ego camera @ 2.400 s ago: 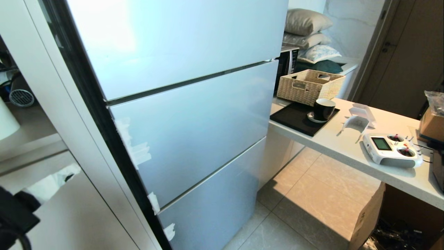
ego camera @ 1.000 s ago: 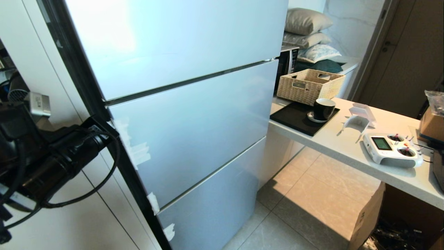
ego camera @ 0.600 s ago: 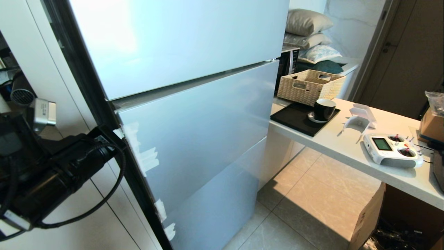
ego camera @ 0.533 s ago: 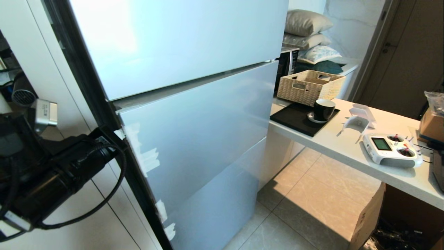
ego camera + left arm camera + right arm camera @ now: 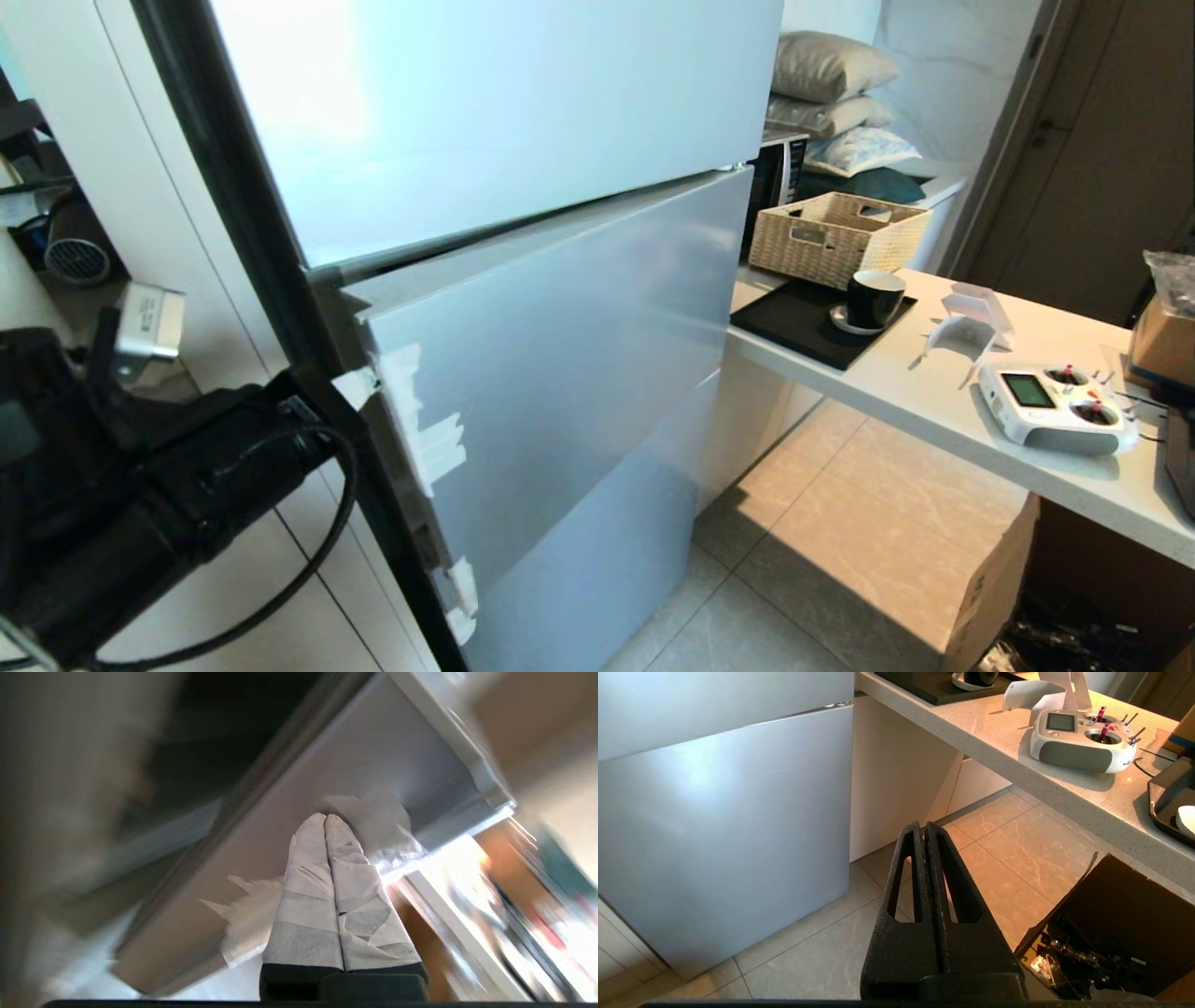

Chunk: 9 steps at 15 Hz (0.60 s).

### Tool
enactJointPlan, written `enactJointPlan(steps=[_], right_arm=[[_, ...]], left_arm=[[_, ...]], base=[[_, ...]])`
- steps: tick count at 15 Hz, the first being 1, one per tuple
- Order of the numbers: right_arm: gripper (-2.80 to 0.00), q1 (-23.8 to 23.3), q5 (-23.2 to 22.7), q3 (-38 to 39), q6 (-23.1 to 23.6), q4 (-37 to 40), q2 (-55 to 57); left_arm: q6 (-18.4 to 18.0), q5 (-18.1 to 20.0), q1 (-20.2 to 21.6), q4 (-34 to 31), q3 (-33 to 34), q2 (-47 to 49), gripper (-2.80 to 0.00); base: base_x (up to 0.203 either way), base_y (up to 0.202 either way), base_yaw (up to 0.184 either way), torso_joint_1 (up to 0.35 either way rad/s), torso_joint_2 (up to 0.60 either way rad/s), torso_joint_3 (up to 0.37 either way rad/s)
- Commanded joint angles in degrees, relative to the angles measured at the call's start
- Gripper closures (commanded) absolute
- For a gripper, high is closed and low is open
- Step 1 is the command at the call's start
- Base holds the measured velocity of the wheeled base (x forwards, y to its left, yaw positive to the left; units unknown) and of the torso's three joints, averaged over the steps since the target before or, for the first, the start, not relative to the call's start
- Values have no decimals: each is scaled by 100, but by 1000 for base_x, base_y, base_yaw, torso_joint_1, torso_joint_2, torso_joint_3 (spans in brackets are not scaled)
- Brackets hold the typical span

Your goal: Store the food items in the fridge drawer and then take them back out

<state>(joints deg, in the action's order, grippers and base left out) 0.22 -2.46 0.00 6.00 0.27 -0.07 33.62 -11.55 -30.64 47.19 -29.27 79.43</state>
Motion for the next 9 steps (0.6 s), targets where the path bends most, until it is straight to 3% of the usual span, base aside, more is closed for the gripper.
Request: enactJointPlan(steps=[1, 3, 4, 7, 9], right_arm=[[0, 4, 0, 0, 6, -1, 7], [0, 4, 0, 0, 6, 2, 7], [0, 4, -1, 0, 6, -1, 7], [0, 4, 0, 0, 6, 4, 7], [0, 4, 0, 0, 6, 3, 7]], left_arm=[[224, 927, -298, 29, 212, -255, 0], [943, 1978, -408, 19, 444, -506, 0], [1302, 2311, -400, 19, 595, -686, 0], [1420, 2453, -237, 38, 1003, -1043, 0], [1130, 2422, -98, -12, 1145, -1501, 0]], base=[[0, 0, 0, 0, 0, 0], [0, 0, 0, 0, 0, 0], [0, 0, 0, 0, 0, 0], [0, 0, 0, 0, 0, 0], [0, 0, 0, 0, 0, 0]])
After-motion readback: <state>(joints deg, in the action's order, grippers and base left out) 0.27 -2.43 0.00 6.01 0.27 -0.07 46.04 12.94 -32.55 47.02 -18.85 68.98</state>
